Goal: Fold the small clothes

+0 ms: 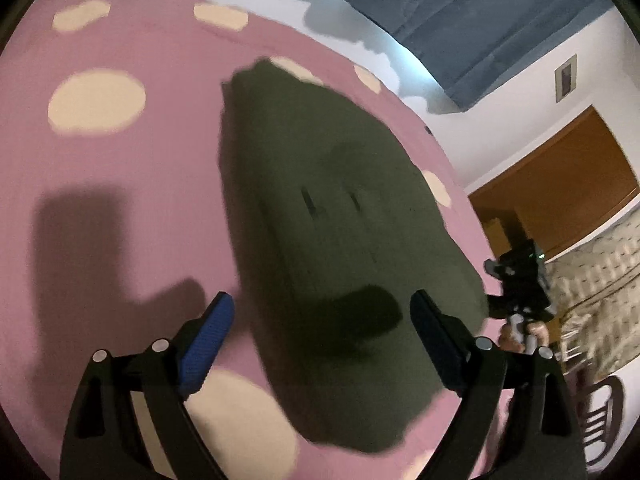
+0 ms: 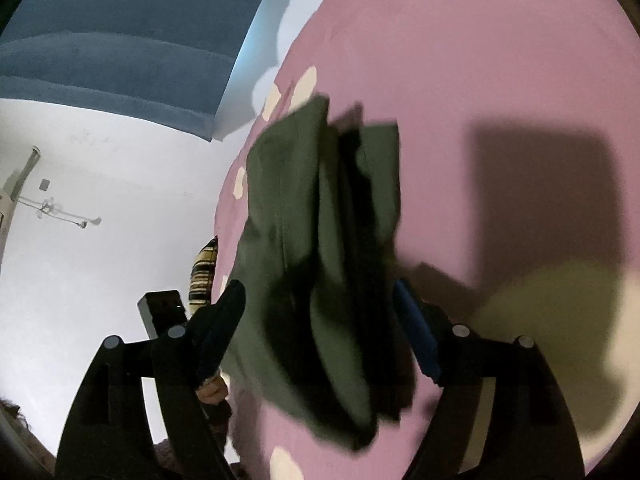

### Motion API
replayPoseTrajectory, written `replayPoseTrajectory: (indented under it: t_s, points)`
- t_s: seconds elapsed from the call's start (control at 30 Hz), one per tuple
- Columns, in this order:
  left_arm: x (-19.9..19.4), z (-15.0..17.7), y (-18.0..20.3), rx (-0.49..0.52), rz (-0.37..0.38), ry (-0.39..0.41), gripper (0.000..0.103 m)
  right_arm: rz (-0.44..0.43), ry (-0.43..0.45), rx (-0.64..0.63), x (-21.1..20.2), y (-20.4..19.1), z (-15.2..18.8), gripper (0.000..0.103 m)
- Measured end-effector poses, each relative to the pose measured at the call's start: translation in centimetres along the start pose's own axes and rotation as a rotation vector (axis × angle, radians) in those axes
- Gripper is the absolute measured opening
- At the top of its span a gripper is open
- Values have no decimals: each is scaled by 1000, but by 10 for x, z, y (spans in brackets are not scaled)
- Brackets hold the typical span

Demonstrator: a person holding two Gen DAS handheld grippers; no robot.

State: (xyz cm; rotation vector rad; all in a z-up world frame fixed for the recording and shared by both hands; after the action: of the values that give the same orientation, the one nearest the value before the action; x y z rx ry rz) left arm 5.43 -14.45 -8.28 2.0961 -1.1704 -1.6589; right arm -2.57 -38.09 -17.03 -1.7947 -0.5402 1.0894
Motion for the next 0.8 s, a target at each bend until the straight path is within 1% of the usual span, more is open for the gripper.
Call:
replayPoseTrajectory:
  t_s: [0.1,0.2,0.27,0.33,0.37,0.4,0.43,0.5,0.6,0.8]
  points:
    - [10,16,8,-17,27,-15,89,-18,-26,2,9,0,23,76]
    - [20,19,10,-18,21,-15,89,10,-21,-26,17,-2,30,76]
    - [24,19,7,-20,14,-19,89,24,-21,-33,19,-3,30,73]
    - [29,20,3,-17,-3,-33,89,73,-33,-29,24,0,32,53]
    - [29,23,2,-17,-8,-36,88,113,-41,-32,27,4,34,50]
    - [31,23,2,-9,-23,-33,87,129,-42,-37,28,6,34,45]
    - [35,20,6,8,-45,-28,86,138,-43,-42,29,7,34,40]
    - [36,21,10,38,-83,-18,84,146,-43,-42,29,9,36,35]
    - [38,20,11,49,-93,-15,82,138,-39,-43,30,11,36,33]
    - [39,22,9,56,-97,-9,82,130,-32,-49,35,9,30,32]
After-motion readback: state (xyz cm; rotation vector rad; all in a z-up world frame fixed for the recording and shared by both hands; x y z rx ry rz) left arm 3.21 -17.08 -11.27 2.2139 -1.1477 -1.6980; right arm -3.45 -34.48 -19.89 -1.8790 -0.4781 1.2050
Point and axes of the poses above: each gripper's, at about its wrist camera, not at the fingertips, and x roughly the way its jaws point, y to its right, z to its underside, the point moved 7 cm from there along x, roughly the way its jaws point, and after that the axes turned 10 degrees about -y, right-handed, at the moved point
